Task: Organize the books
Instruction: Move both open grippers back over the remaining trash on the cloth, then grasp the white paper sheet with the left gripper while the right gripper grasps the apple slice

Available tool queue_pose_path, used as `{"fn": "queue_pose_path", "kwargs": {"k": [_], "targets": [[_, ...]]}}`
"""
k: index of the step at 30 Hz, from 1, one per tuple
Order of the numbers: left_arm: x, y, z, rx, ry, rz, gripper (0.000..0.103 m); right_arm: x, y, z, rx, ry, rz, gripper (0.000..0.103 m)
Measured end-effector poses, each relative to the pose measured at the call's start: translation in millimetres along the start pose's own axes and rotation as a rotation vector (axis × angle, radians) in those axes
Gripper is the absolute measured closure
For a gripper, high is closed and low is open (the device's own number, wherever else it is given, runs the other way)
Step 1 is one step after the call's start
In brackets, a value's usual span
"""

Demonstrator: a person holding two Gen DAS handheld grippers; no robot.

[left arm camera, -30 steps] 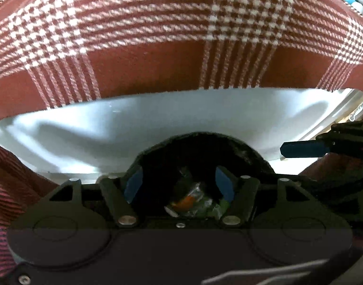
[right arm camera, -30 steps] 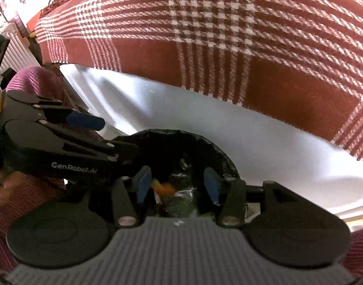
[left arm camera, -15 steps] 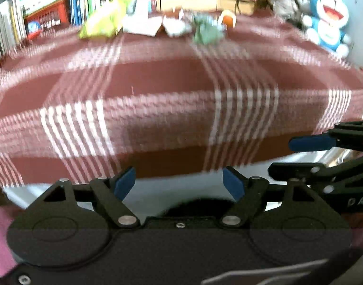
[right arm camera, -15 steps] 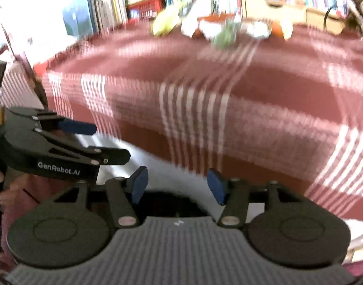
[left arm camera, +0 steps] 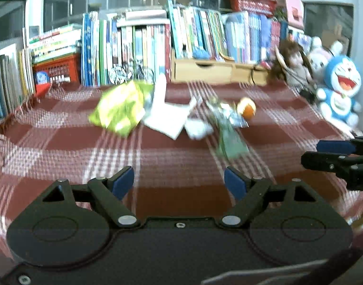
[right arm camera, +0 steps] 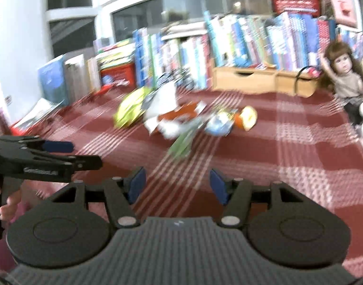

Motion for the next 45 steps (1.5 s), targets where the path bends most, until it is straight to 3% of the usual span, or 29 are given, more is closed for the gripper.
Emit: {"fn": "queue_pose_path", "kwargs": {"k": [9, 15, 20, 26, 30, 31, 33, 35, 37, 38, 40, 45], "targets": [[20.6, -83.5, 57.7, -0.034, 0.076, -0.008, 0.019, -48.7, -56.4, 58.7, -0.035, -0.048, -0.159, 0.03], [39.8, -146.9, 71.9, 0.012, 0.232, -0.083, 0.019, -81.5, -104.8, 74.5, -0.002, -0.107, -0.21, 0.029], [33.1, -185.7, 74.1, 0.046, 0.178, -0.048, 0.022, -104.5, -142.4, 73.1, 0.033, -0.187, -0.221, 0.028], [22.4, -225.7, 72.4, 0.098, 0.175, -0.033, 0.04, -118.6, -187.9, 68.9, 0.079, -0.251, -0.234, 0.028], [17.2, -242.7, 71.4, 0.094, 0.16, -0.015, 0.068, -119.8, -205.2, 70.9, 0.086, -0.259, -0.22, 0.024], [15.3, -243.0, 71.6, 0.093, 0.156, -0.027, 0.083, -119.2, -208.4, 71.6, 0.09, -0.261, -0.213, 0.024], [10.4, -241.7, 72.5, 0.092, 0.154, -0.065, 0.094, -118.2, -213.3, 72.1, 0.099, -0.275, -0.184, 0.024], [4.4, -238.7, 74.3, 0.077, 0.117, -0.045, 0.096, -116.2, -217.9, 71.4, 0.114, -0.281, -0.153, 0.028], [0.1, -235.7, 76.2, 0.066, 0.097, -0.038, 0.099, -113.8, -222.1, 70.0, 0.132, -0.277, -0.148, 0.045], [-0.8, -234.0, 77.0, 0.062, 0.1, -0.045, 0.099, -113.4, -223.1, 68.8, 0.134, -0.282, -0.148, 0.048], [-0.7, -227.8, 80.4, 0.052, 0.109, -0.054, 0.1, -115.2, -221.9, 67.8, 0.125, -0.309, -0.138, 0.068], [-2.3, -206.0, 88.3, -0.004, 0.102, -0.07, 0.102, -122.3, -205.9, 67.1, 0.077, -0.365, -0.124, 0.074]]}}
Point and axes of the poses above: each gripper's, at about its wrist camera, not at the fingertips, and y roughly against the way its jaws point, x to its left, z to its top, the point moved 4 cm from there along -y, roughly the way its jaws point, and after that the axes turned 2 degrees about -z, right-handed, at the moved point
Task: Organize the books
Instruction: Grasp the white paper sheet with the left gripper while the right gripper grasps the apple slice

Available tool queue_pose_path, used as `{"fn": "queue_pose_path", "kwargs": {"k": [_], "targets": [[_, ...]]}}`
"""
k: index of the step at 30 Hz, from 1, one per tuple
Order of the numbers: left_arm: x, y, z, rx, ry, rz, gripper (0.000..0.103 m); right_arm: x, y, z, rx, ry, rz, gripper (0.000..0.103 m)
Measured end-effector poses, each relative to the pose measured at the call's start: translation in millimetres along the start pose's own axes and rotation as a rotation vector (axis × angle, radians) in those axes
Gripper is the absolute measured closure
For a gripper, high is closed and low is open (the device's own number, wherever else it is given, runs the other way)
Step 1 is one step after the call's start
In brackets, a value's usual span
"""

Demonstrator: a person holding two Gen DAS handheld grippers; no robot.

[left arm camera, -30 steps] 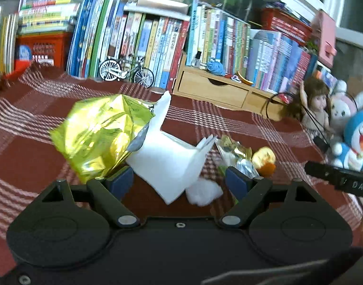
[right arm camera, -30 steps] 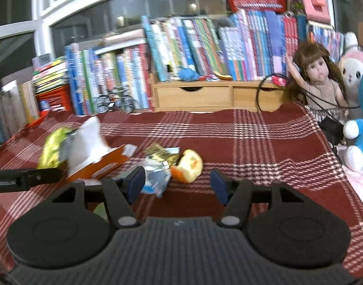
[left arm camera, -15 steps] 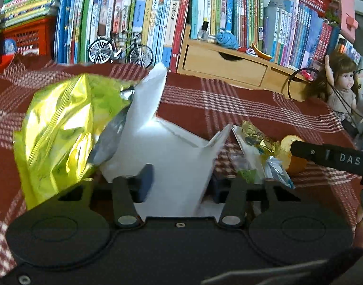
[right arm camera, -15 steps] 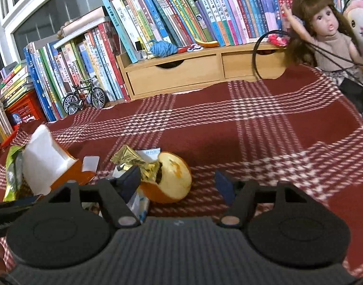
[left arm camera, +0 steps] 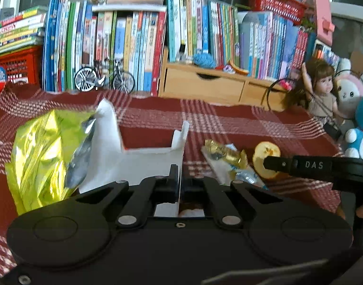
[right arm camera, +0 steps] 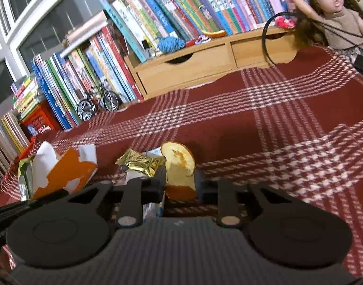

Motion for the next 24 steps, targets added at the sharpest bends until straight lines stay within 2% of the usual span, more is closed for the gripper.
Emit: {"fn": "queue_pose_path", "kwargs": {"k": [9, 16, 20, 24], "targets": [[-10.4, 48.6, 8.5, -0.065, 0.001, -0.074, 0.102, -10.9, 46.2, 3.6, -0.071, -0.041, 0.025, 0.074], [-21.4, 94.3, 2.4, -0.12, -0.023, -0.101, 0.102, -3.3, 86.2, -13.6, -0.081, -0.005, 0.074, 0.074], [-23.2, 118.3, -10.3, -0.12, -0.031, -0.123, 0.102, 0.4, 106.5, -26.6, -0.077, 0.007, 0.101, 0.074], [-28.6, 137.2, -41.6, -0.104, -0.111, -0.107, 0.102, 1.2, 122.8, -40.8, -0.083, 0.017, 0.111, 0.074]]}}
Point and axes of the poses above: each gripper's, at about its wrist camera, not at the fingertips, and y roughly against the way its jaws point, x to its left, z to its top, the point moved 4 cm from there along -y, roughly the way its jaws point, and after that the axes turned 2 degrees about -z, right-handed, at the moved point
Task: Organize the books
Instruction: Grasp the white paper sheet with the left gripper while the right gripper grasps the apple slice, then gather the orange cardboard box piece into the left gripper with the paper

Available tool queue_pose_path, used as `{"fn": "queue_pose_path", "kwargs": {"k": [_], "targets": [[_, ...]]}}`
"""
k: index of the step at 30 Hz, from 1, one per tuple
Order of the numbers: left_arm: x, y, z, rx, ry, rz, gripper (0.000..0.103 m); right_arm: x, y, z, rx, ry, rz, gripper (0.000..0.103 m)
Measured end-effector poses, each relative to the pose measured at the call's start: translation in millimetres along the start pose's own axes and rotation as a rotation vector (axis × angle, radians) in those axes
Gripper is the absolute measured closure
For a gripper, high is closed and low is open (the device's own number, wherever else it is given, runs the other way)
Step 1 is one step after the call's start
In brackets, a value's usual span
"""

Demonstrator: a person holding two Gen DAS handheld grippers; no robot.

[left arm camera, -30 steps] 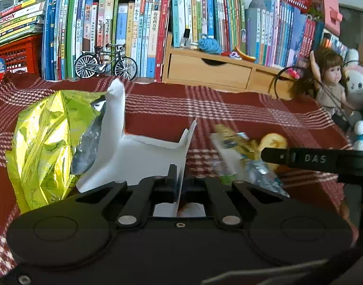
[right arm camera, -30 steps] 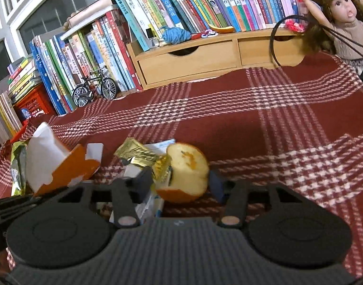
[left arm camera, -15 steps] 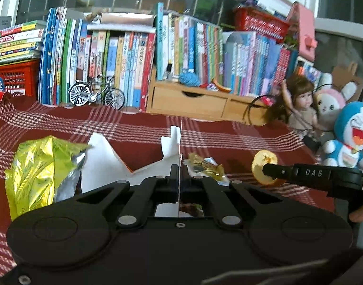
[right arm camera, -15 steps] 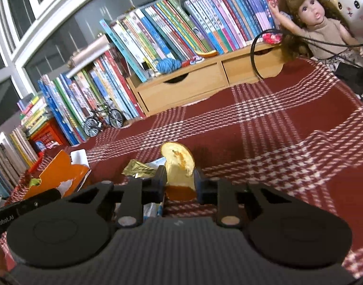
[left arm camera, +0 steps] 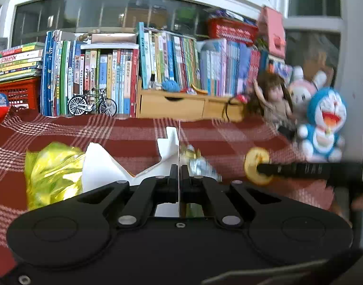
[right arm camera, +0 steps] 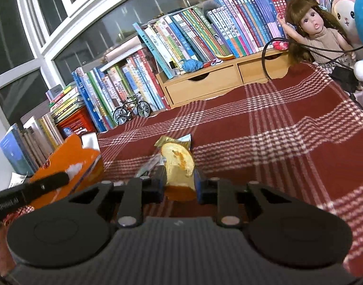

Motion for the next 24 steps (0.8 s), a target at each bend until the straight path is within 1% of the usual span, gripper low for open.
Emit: {"fn": "queue_pose_path", "kwargs": {"k": [3, 6, 7, 9, 10, 11, 12, 13, 14, 15, 16, 18, 20, 22, 23, 24], "targets": [[-3.1, 11.2, -27.3, 0.026, -0.022, -0.001, 0.102, -0.5, 9.8, -11.9, 0.005, -0.004, 0.004, 0.074], [0.0, 21.9, -49.6, 0.053, 0.004, -0.003, 0.102, 0.1, 17.5, -25.6, 0.012, 0.005, -0.001, 0.074], [0.9, 24.4, -54.8, 0.058, 0.007, -0.004, 0.1, 0.6, 19.5, -30.0, 0.015, 0.011, -0.006, 0.074], [0.7, 29.8, -66.1, 0.069, -0.008, 0.0, 0.094, 2.7, 23.2, -38.0, 0.022, 0.024, -0.009, 0.074], [-0.2, 33.6, -71.6, 0.062, -0.017, 0.014, 0.084, 4.4, 25.0, -42.2, 0.024, 0.036, -0.009, 0.074], [-0.4, 37.3, -75.3, 0.049, -0.025, 0.036, 0.072, 5.9, 26.2, -45.7, 0.024, 0.05, -0.013, 0.074], [-0.3, 41.7, -79.5, 0.025, -0.034, 0.069, 0.041, 7.9, 27.4, -49.3, 0.023, 0.064, -0.018, 0.074], [0.2, 46.7, -83.3, -0.007, -0.04, 0.112, 0.025, 9.9, 28.6, -52.9, 0.022, 0.077, -0.023, 0.074], [0.7, 52.6, -87.6, -0.045, -0.048, 0.153, 0.024, 11.5, 29.3, -56.2, 0.021, 0.087, -0.028, 0.074], [0.3, 56.5, -90.7, -0.07, -0.062, 0.177, 0.022, 13.0, 29.8, -58.6, 0.021, 0.095, -0.032, 0.074], [-0.5, 59.8, -94.0, -0.091, -0.086, 0.198, 0.015, 13.9, 30.1, -60.7, 0.021, 0.104, -0.036, 0.074], [0.7, 60.8, -100.7, -0.11, -0.12, 0.234, 0.01, 15.5, 29.8, -65.4, 0.026, 0.12, -0.043, 0.074], [6.7, 59.6, -103.8, -0.125, -0.1, 0.236, 0.008, 14.8, 27.9, -67.7, 0.034, 0.118, -0.041, 0.074], [16.1, 54.9, -105.2, -0.102, -0.052, 0.254, 0.007, 13.5, 27.9, -70.5, 0.036, 0.109, -0.039, 0.074], [20.4, 54.5, -104.2, -0.106, -0.032, 0.262, 0.007, 12.9, 28.3, -71.6, 0.035, 0.106, -0.038, 0.074], [24.0, 55.1, -102.6, -0.123, -0.015, 0.255, 0.006, 12.4, 28.6, -72.2, 0.034, 0.105, -0.036, 0.073]]}}
Point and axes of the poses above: each gripper's, at about its wrist camera, not at the fingertips, and y roughly against the way its jaws point, x to its left, z to its top, the point moved 4 cm from there along -y, roughly the way its jaws point, and after that the axes turned 2 degrees about -z, right-handed, at the moved point
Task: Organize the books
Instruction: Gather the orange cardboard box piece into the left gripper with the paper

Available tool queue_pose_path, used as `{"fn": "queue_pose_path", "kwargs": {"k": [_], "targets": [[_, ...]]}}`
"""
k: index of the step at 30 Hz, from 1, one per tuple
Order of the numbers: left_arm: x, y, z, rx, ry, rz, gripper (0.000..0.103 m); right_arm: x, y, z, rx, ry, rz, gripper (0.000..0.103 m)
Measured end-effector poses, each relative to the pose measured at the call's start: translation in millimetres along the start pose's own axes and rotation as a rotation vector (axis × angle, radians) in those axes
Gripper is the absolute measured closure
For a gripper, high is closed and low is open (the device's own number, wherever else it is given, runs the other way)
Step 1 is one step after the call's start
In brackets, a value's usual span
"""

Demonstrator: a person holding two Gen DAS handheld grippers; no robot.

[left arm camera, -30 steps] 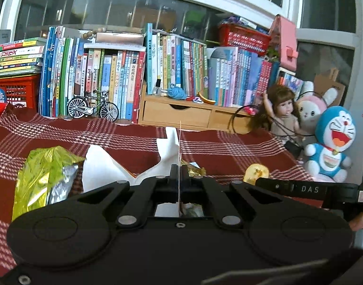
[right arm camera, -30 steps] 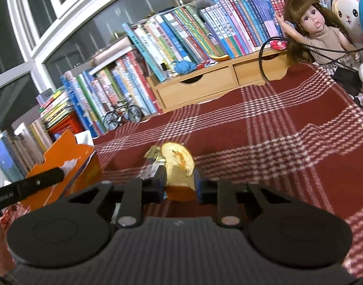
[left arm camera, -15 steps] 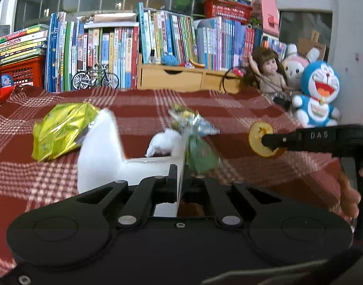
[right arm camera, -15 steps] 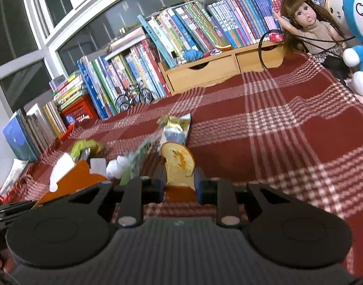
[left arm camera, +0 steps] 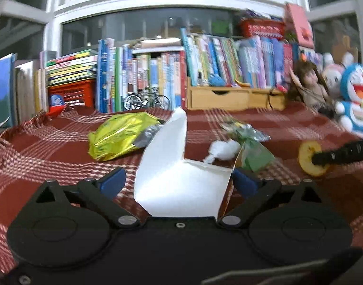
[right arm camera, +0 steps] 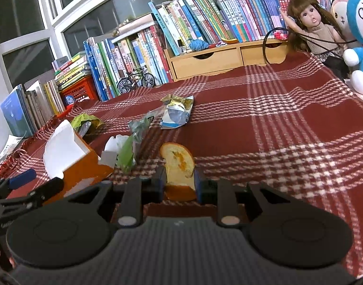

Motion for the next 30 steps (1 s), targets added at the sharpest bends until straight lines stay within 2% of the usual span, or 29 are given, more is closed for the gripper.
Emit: {"fn": "queue_pose_path", "kwargs": {"k": [2, 4, 7, 9, 11, 13, 16, 21, 27, 30], "targets": [[3.5, 0.4, -2.1, -0.005, 0.018, -0.037, 0.002, -0.3, 0.1, -1.2, 0.0, 0.0, 0.001, 0.073], [5.3, -9.4, -5.8, 0.061, 0.028, -0.05, 0.002, -0.3, 0.0, -2.3, 0.0, 0.004, 0.001, 0.073], [11.2, -19.7, -21.0, 0.171, 0.081, -0.015, 0.003, 0.3, 0.3, -3.6, -0.004, -0.002, 0.001, 0.073], [11.7, -17.2, -24.6, 0.143, 0.078, -0.02, 0.004, 1.5, 0.9, -4.8, -0.006, -0.003, 0.002, 0.073], [12.7, -17.7, -23.3, 0.153, 0.112, -0.049, 0.006, 2.7, 1.3, -6.4, -0.006, 0.004, 0.0, 0.073], [16.6, -18.8, -20.8, 0.148, 0.159, -0.07, 0.022, 3.7, 1.6, -7.4, -0.007, 0.009, -0.002, 0.073], [20.7, -22.9, -14.9, 0.146, 0.199, -0.075, 0.033, 6.8, 4.0, -9.9, -0.011, 0.002, 0.015, 0.073], [16.0, -17.9, -9.0, 0.129, 0.213, -0.113, 0.037, 17.1, 7.6, -16.3, -0.01, 0.023, 0.039, 0.073], [-5.8, 7.3, 2.3, 0.05, 0.089, -0.139, 0.037, 28.5, 18.5, -23.3, -0.007, 0.039, 0.086, 0.073], [-12.0, 19.2, 3.9, 0.04, 0.066, -0.161, 0.037, 31.6, 24.8, -29.0, -0.003, 0.041, 0.099, 0.073]]}}
Point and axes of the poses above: each gripper's, at about its wrist camera, not at the fingertips, and y roughly against the way its jaws point, x to its left, z to its top, the point moved 4 cm from there along -y, roughly the way its jaws point, and after that the axes turned 2 degrees about -z, right-handed, at the moved point
